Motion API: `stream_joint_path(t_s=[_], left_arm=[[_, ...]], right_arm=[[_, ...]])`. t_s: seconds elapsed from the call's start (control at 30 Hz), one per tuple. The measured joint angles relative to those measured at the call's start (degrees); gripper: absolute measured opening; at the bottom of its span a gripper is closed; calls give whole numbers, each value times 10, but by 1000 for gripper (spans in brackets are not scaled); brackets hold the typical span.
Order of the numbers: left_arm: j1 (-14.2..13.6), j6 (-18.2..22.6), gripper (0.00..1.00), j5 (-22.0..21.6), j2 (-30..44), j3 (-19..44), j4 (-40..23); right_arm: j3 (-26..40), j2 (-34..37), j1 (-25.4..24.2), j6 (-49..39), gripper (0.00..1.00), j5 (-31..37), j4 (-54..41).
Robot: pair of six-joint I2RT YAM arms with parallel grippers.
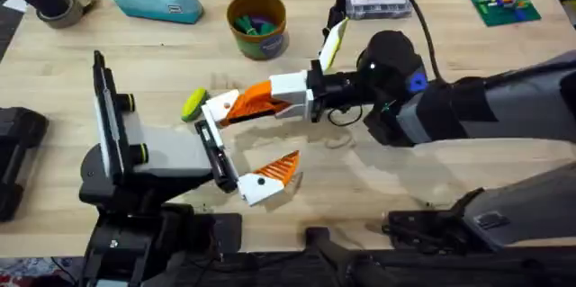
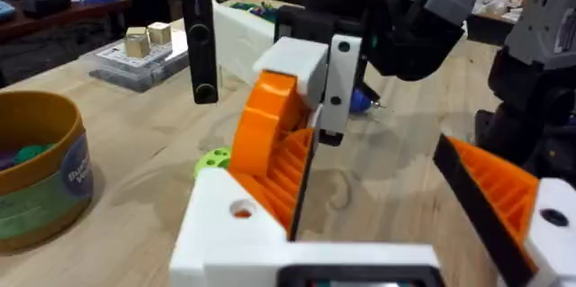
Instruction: Pick up the gripper from the table and insert it into the empty holder that is missing its gripper. Then pick up a screw, insert it into the mounting hole, and use the screwdriver to tighten it. Finally, clean up the table by picking up the vegetable and placing it into the bucket.
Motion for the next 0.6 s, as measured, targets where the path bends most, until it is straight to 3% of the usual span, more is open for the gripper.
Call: stream_joint_path(t_s=[0.6], left_arm=[[6, 1, 992, -15, 0, 0, 1]], right_arm=[[43, 33, 3, -5, 20, -30, -7]])
